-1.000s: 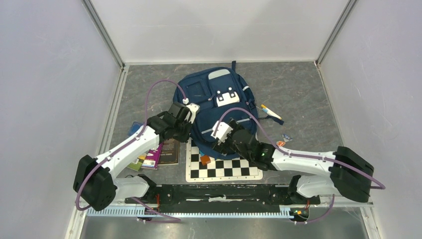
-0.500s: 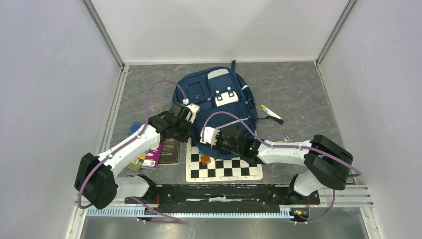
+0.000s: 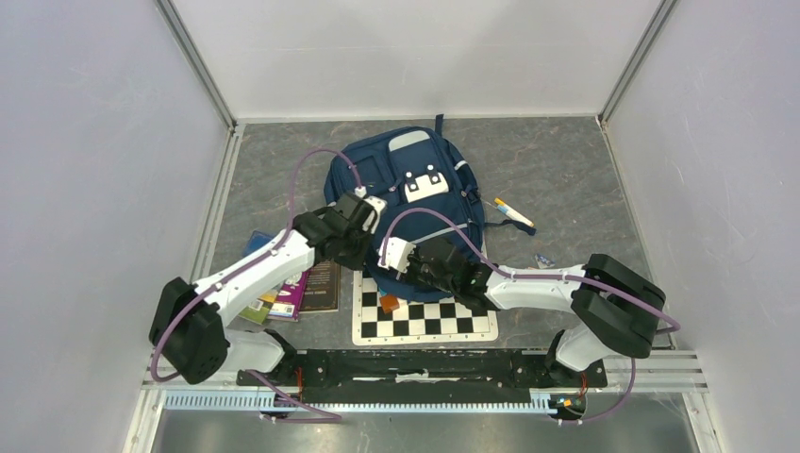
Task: Pack the student bag
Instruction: Unzip the student bag at the center of the board.
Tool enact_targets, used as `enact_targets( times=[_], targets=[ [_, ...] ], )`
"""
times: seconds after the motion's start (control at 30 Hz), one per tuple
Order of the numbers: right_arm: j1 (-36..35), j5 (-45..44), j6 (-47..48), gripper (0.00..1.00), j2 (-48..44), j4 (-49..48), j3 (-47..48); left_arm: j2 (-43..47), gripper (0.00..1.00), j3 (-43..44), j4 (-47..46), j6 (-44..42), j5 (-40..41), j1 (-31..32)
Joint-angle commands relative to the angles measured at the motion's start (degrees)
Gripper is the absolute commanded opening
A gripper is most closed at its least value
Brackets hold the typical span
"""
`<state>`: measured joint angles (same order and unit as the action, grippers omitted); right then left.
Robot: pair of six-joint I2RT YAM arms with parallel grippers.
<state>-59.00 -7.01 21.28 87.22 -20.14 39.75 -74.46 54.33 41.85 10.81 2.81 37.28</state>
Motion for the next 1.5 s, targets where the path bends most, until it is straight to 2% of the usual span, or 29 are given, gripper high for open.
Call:
enact_targets(
  times=[0.0, 0.17, 0.27, 0.37, 0.47, 0.6, 0.7, 0.77, 0.9, 1.03, 1.27, 1.37, 1.47],
  targets=[
    [1.17, -4.28, -2.72, 0.0, 1.17, -8.26, 1.92, -2.83, 0.14, 6.76, 5.4, 5.96, -5.97, 7.89],
    [1.17, -6.73, -4.07, 0.0, 0.96, -10.53, 0.98, -5.63, 0.16, 11.06, 9.2, 7.02, -0.35, 12.09],
    [1.17, -8.02, -5.25, 0.0, -0.17, -11.02, -0.04, -5.45, 0.18, 9.6, 9.07, 8.11, 1.26, 12.12],
    [1.17, -8.44, -5.96, 0.01, -2.06, -10.06, -1.01, -3.92, 0.26, 6.51, 7.23, 9.65, 1.09, 12.12],
    [1.17, -8.57, -6.79, 0.17, -4.92, -7.54, -1.81, -0.95, 0.44, 3.09, 4.99, 11.37, 1.47, 12.12],
    [1.11, -7.61, -8.89, 0.45, -10.8, -4.23, -3.45, 3.78, 0.66, 1.84, 4.4, 12.22, 3.63, 11.63],
    [0.93, -7.2, -11.05, 0.64, -15.38, -1.96, -4.27, 7.76, 0.77, 2.05, 3.87, 11.82, 1.14, 8.89],
    [0.56, -7.46, -12.64, 0.72, -18.31, -0.56, -4.41, 9.74, 0.81, 1.95, 3.36, 10.64, -1.87, 5.28],
    [-1.98, -8.8, -15.29, 0.83, -21.19, 1.01, -3.49, 10.92, 0.83, -0.94, -0.86, 7.5, -10.97, -6.82],
    [-6.75, -10.85, -15.04, 0.86, -19.27, 0.21, -1.42, 8.69, 0.83, -3.39, -8.59, 8.63, -19.03, -18.14],
    [-15.87, -16.91, -0.43, 0.91, -5.96, -1.76, 6.47, -0.73, 0.83, -5.31, -22.63, 18.47, -26.62, -27.9],
    [-16.8, -16.48, 6.13, 0.93, 0.47, -1.16, 10.44, -3.54, 0.8, -6.07, -26.33, 20.83, -27.88, -29.19],
    [-16.89, -16.68, 11.23, 0.93, 6.19, 2.51, 15.57, -6.73, 0.78, -5.42, -25.97, 20.57, -27.98, -29.28]
  ],
)
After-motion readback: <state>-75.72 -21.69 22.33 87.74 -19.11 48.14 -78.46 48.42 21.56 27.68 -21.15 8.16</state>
